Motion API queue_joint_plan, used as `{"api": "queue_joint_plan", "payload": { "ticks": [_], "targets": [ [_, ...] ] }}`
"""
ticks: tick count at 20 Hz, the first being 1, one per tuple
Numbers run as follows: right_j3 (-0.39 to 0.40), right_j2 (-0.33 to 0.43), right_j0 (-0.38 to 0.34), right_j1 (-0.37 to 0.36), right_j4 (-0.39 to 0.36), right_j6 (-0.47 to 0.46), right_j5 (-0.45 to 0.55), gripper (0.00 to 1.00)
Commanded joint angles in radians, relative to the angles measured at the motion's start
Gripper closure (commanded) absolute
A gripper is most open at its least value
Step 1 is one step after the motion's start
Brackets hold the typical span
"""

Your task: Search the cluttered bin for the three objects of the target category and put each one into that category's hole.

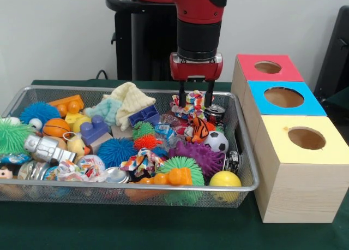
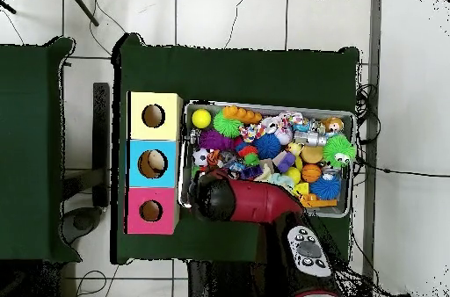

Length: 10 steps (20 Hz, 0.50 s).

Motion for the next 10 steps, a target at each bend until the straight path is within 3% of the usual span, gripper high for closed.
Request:
{"api": "queue_joint_plan", "payload": {
  "ticks": [1, 10],
  "targets": [
    [-0.141, 0.067, -0.020, -0.011, 0.049, 0.100, 0.124, 0.00],
    [-0.162, -0.011, -0.003, -0.060, 0.087, 0.158, 0.203, 0.00]
  ]
}}
